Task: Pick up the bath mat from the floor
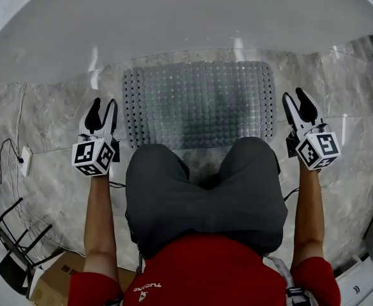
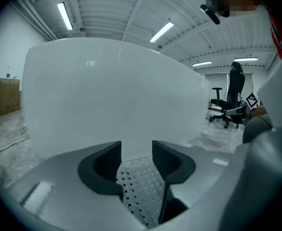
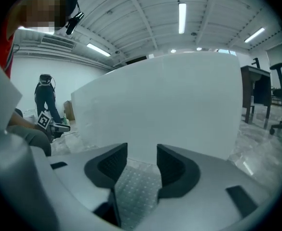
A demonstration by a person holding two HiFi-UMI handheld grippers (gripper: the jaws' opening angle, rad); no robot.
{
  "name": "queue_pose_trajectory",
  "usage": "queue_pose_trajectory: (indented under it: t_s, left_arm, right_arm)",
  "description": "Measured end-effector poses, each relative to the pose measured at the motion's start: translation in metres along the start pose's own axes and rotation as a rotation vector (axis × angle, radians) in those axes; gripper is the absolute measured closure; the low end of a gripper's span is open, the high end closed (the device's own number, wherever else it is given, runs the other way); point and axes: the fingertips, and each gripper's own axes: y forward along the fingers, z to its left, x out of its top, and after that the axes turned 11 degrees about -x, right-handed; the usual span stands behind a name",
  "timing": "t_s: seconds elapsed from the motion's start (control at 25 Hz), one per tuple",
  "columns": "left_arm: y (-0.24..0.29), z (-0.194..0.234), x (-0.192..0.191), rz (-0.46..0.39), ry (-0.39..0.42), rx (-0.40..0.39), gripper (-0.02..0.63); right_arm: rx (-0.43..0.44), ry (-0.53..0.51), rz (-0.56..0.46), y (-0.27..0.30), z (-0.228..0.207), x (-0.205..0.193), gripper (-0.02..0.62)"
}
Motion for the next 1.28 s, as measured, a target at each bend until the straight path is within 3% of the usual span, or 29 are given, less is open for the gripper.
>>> queue_pose_trajectory:
  t_s: [0.36, 0.92, 1.28]
  left_arm:
    - [0.031, 0.016, -0.074, 0.184, -0.066, 0.027, 0.349]
    - [0.049, 0.04, -0.162, 0.39, -0.186, 0.06, 0.327]
    - [0.064, 0.04, -0.216, 0.565, -0.24, 0.032, 0.303]
  right_arm:
    - [-0.018, -0.006, 0.165, 0.029, -0.022, -0.069, 0.384]
    - [-0.067, 0.078, 0.433, 0.069, -0.056, -0.192, 0.354]
    - [-0.085, 0.099, 0.586, 0.081, -0.07, -0.254, 0.337]
